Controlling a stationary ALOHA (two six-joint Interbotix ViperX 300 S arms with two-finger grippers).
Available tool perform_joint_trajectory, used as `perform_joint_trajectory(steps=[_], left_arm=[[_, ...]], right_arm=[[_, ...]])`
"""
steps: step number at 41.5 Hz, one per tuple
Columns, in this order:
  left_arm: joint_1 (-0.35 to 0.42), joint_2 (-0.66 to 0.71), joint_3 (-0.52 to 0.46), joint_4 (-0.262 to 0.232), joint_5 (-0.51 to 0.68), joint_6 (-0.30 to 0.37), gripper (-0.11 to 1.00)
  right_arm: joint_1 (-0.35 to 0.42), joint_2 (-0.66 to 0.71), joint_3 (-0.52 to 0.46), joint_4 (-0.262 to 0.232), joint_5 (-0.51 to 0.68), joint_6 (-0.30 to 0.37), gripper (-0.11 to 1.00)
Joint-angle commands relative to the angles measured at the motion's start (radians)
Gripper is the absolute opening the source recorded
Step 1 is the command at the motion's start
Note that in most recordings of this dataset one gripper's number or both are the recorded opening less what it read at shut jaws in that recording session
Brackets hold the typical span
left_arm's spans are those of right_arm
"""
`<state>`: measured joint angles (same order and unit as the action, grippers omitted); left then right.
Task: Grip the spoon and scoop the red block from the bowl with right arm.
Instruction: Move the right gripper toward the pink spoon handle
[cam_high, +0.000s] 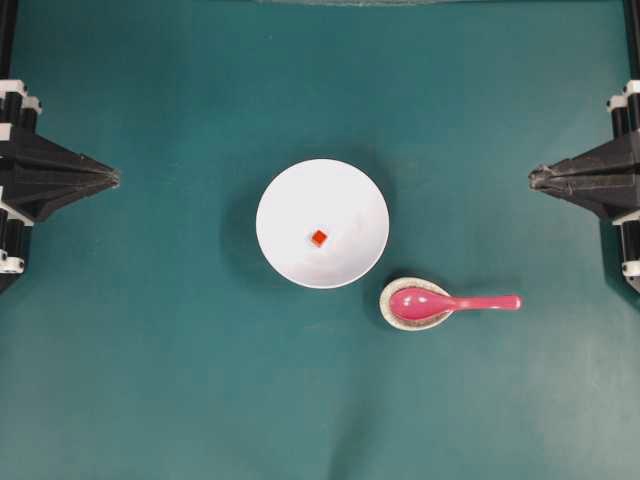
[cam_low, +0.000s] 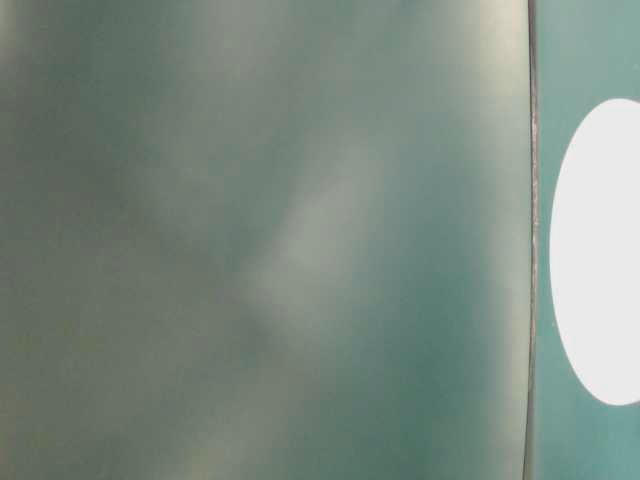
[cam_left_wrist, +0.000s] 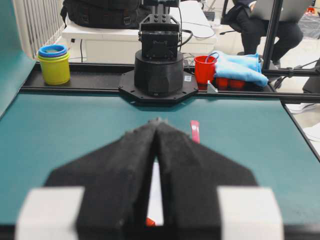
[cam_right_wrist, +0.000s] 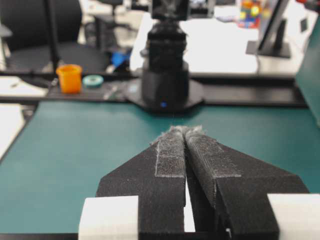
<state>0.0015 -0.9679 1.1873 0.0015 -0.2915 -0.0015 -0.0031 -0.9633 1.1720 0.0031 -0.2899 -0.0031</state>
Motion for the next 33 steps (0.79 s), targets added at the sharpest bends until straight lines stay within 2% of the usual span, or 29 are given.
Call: perform_joint_trajectory(steps=[1,2,8,21,28,30,33], left_arm=[[-0.009,0.003,-0.041,0.009,0.057,0.009,0.0],[-0.009,-0.003,-0.055,0.009,0.127,0.009,0.0],[-0.009,-0.023,-0.069,0.009,0.206,0.011,0.0],[-0.008,-0.057,-0.074,0.008,0.316,0.012,0.0],[-0.009,-0.057,-0.074,0.009,0.328,0.014,0.0],[-0.009,-0.055,-0.074,0.009,0.328,0.012,0.0],[-0.008,-0.057,-0.074,0.009,0.328,0.012,0.0]], right_arm=[[0.008,0.011,-0.02,0.0,-0.002,0.003,0.0],[0.008,0.015,-0.026,0.0,0.023,0.002,0.0],[0.008,0.015,-0.029,0.0,0.067,0.002,0.0],[0.008,0.023,-0.031,0.002,0.074,0.006,0.0],[0.008,0.028,-0.034,0.002,0.077,0.006,0.01],[0.008,0.028,-0.034,0.002,0.077,0.006,0.03],[0.008,0.028,-0.034,0.002,0.077,0.006,0.13]])
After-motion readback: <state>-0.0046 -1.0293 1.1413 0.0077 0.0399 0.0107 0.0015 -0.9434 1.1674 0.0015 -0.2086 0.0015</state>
